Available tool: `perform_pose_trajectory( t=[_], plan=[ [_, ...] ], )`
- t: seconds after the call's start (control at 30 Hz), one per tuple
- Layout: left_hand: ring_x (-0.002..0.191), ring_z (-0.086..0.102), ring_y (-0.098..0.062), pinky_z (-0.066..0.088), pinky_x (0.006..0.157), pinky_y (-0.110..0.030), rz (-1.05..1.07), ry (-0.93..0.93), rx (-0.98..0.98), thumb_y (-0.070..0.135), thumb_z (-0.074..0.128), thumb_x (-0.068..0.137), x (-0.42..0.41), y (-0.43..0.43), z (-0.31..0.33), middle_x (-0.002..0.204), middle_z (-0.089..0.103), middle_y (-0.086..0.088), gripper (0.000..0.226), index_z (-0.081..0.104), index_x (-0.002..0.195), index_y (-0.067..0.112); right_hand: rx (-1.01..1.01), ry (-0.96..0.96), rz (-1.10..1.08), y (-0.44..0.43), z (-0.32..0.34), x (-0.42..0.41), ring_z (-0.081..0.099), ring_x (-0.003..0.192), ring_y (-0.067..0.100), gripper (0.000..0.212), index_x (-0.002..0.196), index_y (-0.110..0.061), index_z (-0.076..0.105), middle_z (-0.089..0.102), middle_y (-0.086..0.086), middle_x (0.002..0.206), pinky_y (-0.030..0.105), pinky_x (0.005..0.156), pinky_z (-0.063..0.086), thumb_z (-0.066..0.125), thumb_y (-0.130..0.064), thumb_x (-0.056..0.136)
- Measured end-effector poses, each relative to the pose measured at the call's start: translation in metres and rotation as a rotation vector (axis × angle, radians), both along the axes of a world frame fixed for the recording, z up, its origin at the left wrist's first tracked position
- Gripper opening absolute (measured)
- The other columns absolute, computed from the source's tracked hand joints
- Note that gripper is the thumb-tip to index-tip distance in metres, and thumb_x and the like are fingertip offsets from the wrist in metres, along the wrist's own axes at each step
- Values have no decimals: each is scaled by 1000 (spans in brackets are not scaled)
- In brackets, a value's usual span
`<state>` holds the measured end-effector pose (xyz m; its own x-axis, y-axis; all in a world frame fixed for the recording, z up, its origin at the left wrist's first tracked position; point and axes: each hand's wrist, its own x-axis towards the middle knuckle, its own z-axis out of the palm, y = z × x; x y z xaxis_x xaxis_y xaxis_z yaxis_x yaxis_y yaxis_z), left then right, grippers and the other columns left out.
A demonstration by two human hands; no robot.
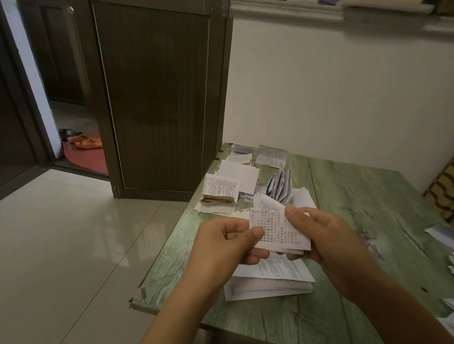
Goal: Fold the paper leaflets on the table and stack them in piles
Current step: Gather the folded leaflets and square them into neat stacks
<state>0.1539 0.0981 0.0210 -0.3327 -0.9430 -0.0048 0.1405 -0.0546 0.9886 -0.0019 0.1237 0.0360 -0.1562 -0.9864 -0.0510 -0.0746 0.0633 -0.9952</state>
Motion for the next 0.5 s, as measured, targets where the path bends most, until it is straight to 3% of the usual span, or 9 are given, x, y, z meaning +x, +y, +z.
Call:
perform_pose_trajectory(
  t=[0.3,0.5],
  plan=[
    [55,66,-7,51,51,-15,-14,-17,-18,3,59,87,1,0,0,69,72,-3,9,67,89,4,-98,118,-2,0,1,-3,71,70,22,19,89,-5,67,73,10,78,27,59,58,67,-17,74],
    [54,65,-9,50,51,-16,2,-36,-43,2,66,82,0,-2,-4,66,70,-9,4,68,83,4,-205,396,0,-4,6,-2,67,63,7,3,80,-15,69,70,-5,74,15,51,50,71,-14,79]
  ],
)
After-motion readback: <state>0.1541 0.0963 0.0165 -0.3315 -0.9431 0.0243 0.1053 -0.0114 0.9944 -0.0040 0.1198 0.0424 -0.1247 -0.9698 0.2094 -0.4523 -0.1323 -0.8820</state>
